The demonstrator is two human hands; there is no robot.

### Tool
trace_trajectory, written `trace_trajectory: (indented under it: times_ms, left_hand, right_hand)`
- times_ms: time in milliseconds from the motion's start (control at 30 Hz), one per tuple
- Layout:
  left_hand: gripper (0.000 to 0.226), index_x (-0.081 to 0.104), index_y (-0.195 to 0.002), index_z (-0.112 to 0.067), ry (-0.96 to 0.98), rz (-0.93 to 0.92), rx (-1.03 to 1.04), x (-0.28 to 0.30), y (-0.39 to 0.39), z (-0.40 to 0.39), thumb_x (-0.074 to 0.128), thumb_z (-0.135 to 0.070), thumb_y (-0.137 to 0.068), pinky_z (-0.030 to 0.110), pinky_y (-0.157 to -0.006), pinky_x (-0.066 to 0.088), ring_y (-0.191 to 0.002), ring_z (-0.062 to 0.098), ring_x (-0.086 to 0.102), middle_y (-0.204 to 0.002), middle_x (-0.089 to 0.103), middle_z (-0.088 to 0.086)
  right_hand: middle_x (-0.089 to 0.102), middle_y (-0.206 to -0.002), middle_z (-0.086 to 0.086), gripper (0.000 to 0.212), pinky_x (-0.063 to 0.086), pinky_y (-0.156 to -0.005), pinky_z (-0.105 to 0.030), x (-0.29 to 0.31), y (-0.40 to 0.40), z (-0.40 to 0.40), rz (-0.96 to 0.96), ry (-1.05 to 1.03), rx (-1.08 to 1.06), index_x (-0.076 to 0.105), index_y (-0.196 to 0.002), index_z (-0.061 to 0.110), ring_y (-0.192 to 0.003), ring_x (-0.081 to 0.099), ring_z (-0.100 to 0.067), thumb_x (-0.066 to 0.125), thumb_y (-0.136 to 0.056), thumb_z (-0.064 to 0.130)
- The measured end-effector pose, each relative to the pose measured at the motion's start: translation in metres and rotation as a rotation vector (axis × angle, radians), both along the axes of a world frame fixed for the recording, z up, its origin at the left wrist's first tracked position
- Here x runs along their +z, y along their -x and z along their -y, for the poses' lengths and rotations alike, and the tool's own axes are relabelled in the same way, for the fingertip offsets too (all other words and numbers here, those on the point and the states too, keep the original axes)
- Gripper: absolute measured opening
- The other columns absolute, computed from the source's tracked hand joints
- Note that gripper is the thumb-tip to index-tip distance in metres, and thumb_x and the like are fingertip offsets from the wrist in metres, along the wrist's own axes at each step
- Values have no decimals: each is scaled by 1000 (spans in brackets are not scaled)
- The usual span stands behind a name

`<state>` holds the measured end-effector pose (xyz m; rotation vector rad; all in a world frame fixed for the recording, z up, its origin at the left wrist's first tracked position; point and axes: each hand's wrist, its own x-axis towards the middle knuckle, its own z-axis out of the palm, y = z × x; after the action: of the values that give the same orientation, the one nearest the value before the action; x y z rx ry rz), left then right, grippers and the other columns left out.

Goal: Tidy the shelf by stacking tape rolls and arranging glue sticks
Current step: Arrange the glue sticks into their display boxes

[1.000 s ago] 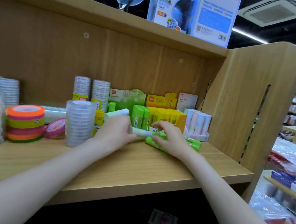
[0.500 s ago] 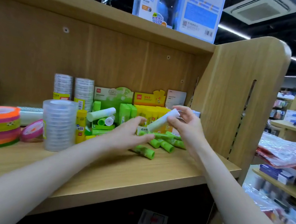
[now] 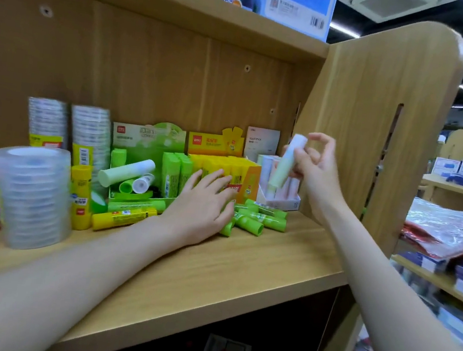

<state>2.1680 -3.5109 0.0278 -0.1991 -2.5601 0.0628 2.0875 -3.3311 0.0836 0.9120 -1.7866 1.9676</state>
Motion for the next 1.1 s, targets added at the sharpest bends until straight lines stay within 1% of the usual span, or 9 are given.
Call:
trace_trajectory:
  times_ms: [67, 133, 233, 433, 533, 633, 833, 1000, 1100]
  left_hand:
    - [89, 44, -135, -24, 7, -36, -9, 0, 4, 1, -11, -50, -70, 36, -114, -3, -143, 12, 8, -151, 29, -3]
    - [89, 48, -132, -24, -4, -38, -18, -1, 5, 1, -10, -51, -71, 36, -114, -2, -143, 12, 9, -149, 32, -3]
    - [88, 51, -129, -24, -22, -34, -20, -1, 4, 1, -10, -50, -71, 37, -114, -1, -143, 11, 9, -148, 33, -4]
    - [73, 58, -122, -23, -49, -27, -26, -2, 4, 2, 0, -45, -82, 37, -114, -1, -142, 9, 6, -149, 31, -5]
    - [86, 60, -117, -23, -67, -40, -44, -4, 6, 3, -9, -49, -73, 37, -114, 0, -142, 9, 7, -149, 33, -6]
    - [77, 61, -117, -23, -89, -43, -59, -4, 6, 3, -2, -47, -80, 36, -114, 0, -142, 9, 7, -148, 33, -5]
    - [64, 58, -120, -24, -87, -24, -53, -3, 6, 4, 8, -42, -86, 34, -114, 0, -142, 8, 4, -150, 30, -6]
    - [64, 57, -122, -25, -88, -8, -60, -3, 6, 5, 8, -43, -86, 33, -114, 1, -142, 6, 3, -150, 29, -8]
    - [75, 57, -121, -26, -77, -21, -68, -2, 6, 5, -1, -51, -81, 31, -113, 0, -141, 6, 6, -148, 33, -10]
  right_hand:
    - [59, -106, -16, 14, 48, -50, -18, 8, 7, 3, 56, -3, -24, 31, -100, 18, -65, 60, -13, 39, -97, 7]
    - [56, -102, -15, 14, 47, -47, -24, 14, 15, 8, -2, -168, -159, 33, -87, 24, -54, 56, -15, 43, -96, 18]
    - [52, -78, 4, 17, 43, -46, -24, 22, 23, 16, -127, -421, -332, 44, -86, 18, -47, 53, -13, 57, -89, 29]
    - [59, -104, -8, 20, 44, -61, -21, 46, 38, 25, -93, -681, -294, 66, -102, 11, -78, 54, -15, 63, -83, 18]
    - [55, -110, -6, 32, 41, -74, -27, 56, 45, 29, -159, -843, -420, 63, -113, 12, -94, 50, -18, 67, -82, 20]
    - [52, -127, -12, 42, 42, -84, -31, 59, 53, 39, -256, -940, -493, 55, -122, 12, -112, 50, -26, 67, -81, 12]
    - [54, -110, -15, 48, 49, -75, -40, 38, 73, 51, -295, -986, -407, 37, -111, 11, -92, 55, -30, 71, -78, 9]
    - [60, -95, -15, 12, 43, -74, -33, 30, 88, 47, -464, -1032, -459, 58, -90, 2, -92, 57, -30, 65, -79, 1]
    - [61, -99, -13, 9, 42, -75, -30, 26, 95, 44, -488, -1078, -445, 62, -90, 3, -94, 55, -26, 64, -81, 3]
